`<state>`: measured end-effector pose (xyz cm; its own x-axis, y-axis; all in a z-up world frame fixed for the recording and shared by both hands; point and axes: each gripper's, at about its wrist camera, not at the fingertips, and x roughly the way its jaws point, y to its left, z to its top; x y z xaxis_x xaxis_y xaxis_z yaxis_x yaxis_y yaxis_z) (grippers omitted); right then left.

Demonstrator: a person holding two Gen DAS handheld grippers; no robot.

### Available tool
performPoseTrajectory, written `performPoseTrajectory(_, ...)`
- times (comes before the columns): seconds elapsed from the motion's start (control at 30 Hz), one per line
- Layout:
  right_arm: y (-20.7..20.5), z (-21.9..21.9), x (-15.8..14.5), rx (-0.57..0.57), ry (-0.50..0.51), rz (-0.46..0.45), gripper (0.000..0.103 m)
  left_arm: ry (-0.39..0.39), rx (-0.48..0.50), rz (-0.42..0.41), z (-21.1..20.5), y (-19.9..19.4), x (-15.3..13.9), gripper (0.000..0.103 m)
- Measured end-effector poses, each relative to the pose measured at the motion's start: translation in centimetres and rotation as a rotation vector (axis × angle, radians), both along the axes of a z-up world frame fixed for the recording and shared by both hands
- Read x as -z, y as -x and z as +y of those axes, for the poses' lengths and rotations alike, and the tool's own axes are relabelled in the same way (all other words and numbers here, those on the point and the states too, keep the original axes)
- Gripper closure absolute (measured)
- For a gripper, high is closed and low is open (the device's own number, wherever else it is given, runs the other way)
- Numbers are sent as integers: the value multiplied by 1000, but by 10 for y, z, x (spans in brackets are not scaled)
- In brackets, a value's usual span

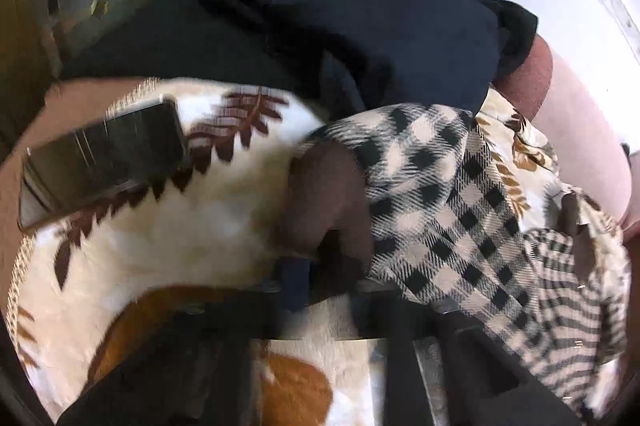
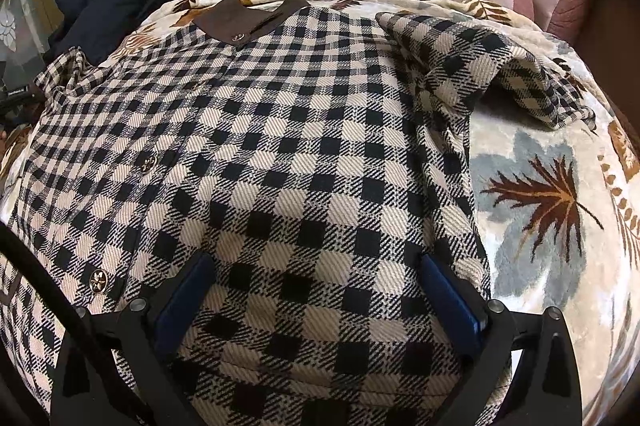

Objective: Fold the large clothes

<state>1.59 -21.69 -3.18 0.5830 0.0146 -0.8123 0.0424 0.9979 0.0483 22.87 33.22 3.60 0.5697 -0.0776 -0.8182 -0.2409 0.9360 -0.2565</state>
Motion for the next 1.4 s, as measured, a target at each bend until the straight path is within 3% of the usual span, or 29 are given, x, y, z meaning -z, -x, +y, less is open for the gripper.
performPoseTrajectory(0.2, 1, 0, 0, -1, 0, -1, 0, 49, -144, -92, 58, 25, -61, 96)
performPoseTrajectory(0.33, 1, 0, 1, -2, 0, -1, 0, 11, -242, -119, 95, 41, -101, 97)
performPoseTrajectory(0.47, 1, 0, 1, -2, 0, -2, 0, 22, -230, -118, 91, 54, -117, 97)
performPoseTrajectory(0.67, 1, 0, 1, -3, 1, -2, 0, 69, -10, -134, 7, 70, -146, 97)
performPoseTrajectory(0.87, 1, 0, 2, -3, -3, -3, 0, 159, 338, -118, -164, 82, -159, 97)
performPoseTrajectory(1.03, -1, -4, 2, -5, -30, -4, 0, 309, 646, -52, -323, 114, -139, 96)
performPoseTrajectory(1.13, 0, -6, 2, -9, -53, -10, 0, 360, 761, 29, -385, 141, -123, 90)
performPoseTrajectory(1.23, 2, -8, 1, -12, -77, -18, 0, 327, 853, 65, -408, 170, -115, 72)
performPoseTrajectory(1.33, 3, -10, 1, -13, -86, -21, 0, 265, 862, 8, -388, 191, -116, 58)
performPoseTrajectory(1.4, 2, -9, 1, -13, -80, -20, 0, 189, 812, -50, -361, 199, -113, 44)
